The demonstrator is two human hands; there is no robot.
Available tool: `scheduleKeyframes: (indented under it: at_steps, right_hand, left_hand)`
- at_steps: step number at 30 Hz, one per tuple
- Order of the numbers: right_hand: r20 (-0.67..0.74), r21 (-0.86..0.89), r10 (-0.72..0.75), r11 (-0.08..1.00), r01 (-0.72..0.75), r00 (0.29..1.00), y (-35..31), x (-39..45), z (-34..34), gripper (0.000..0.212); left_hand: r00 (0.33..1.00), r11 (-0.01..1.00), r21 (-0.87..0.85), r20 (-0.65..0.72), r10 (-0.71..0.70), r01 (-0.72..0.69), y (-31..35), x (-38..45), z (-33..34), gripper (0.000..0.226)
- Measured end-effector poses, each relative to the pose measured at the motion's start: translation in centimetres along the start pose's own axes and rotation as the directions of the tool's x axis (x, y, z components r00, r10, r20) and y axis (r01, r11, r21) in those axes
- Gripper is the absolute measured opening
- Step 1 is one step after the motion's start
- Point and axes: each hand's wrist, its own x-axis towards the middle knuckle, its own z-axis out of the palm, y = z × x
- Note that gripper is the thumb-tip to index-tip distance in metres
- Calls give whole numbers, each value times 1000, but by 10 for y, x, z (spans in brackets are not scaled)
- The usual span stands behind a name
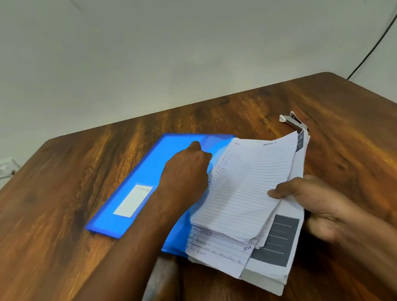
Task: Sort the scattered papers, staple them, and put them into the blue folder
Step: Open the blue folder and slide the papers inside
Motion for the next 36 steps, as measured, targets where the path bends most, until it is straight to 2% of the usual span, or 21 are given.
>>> scheduleKeyframes:
  at_steps: [4,8,13,19,26,29,33,36]
  right_hand:
    - [31,5,69,998,-69,997,-8,7,2,40]
    - [34,35,78,996,-79,996,-10,11,8,42]
    - [27,97,47,994,-49,999,-3,9,19,41]
    - [47,182,44,982,-52,998,0,9,43,38]
    - [11,289,34,957,-36,999,20,13,62,40]
    - [107,242,43,968,-68,993,26,9,63,36]
    - [233,72,92,991,-111,968,23,2,54,28]
    - [230,17,76,996,-82,970,22,0,50,29]
  left_hand:
    - [999,999,31,11,40,-41,4,-3,3,36]
    - [997,997,-1,-17,73,-73,1,-5,7,44]
    - [991,970,-216,-99,89,-109,-17,-8,7,63]
    - [982,910,-394,-178,64,-131,-35,-9,2,50]
    - [979,889,-441,-202,39,-126,-45,-7,0,36]
    - [981,906,-401,-178,72,-139,-43,-14,4,35]
    - [976,927,-336,-189,106,-165,-41,-20,11,33]
    - [982,950,-276,-160,101,-143,-39,-23,11,31]
